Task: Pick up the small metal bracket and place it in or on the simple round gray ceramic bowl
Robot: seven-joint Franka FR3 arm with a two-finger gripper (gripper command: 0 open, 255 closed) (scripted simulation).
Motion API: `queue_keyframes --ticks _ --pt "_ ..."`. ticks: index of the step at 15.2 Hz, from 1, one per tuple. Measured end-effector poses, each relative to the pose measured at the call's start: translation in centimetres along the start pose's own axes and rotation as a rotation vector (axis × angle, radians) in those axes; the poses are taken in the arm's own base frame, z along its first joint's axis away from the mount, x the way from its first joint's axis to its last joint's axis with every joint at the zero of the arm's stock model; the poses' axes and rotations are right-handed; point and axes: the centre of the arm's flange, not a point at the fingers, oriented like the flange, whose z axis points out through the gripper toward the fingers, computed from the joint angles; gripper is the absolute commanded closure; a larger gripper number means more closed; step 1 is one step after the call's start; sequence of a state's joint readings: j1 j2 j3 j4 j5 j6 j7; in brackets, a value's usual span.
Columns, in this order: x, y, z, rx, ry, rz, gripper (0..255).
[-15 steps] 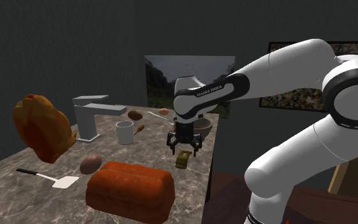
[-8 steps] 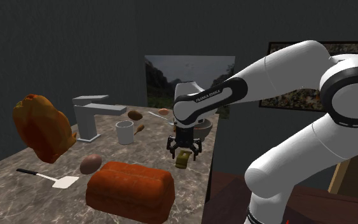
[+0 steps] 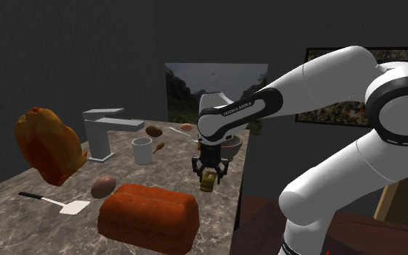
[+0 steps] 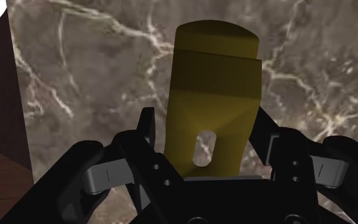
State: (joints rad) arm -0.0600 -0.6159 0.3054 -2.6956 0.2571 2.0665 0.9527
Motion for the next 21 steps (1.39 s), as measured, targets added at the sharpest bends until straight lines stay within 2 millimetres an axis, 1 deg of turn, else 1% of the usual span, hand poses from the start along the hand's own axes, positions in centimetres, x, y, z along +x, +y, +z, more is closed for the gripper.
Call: queue_keyframes --ticks 5,7,12,21 --pt "0.0 0.0 -0.1 0.001 0.001 0.000 255" --pt "0.0 -0.1 -0.5 -0.001 -0.002 0.000 255" --pt "-0.3 -0.1 -2.8 -0.001 -0.003 -0.001 255" --pt "-0.5 -0.1 -7.6 -0.001 -0.003 -0.001 255"
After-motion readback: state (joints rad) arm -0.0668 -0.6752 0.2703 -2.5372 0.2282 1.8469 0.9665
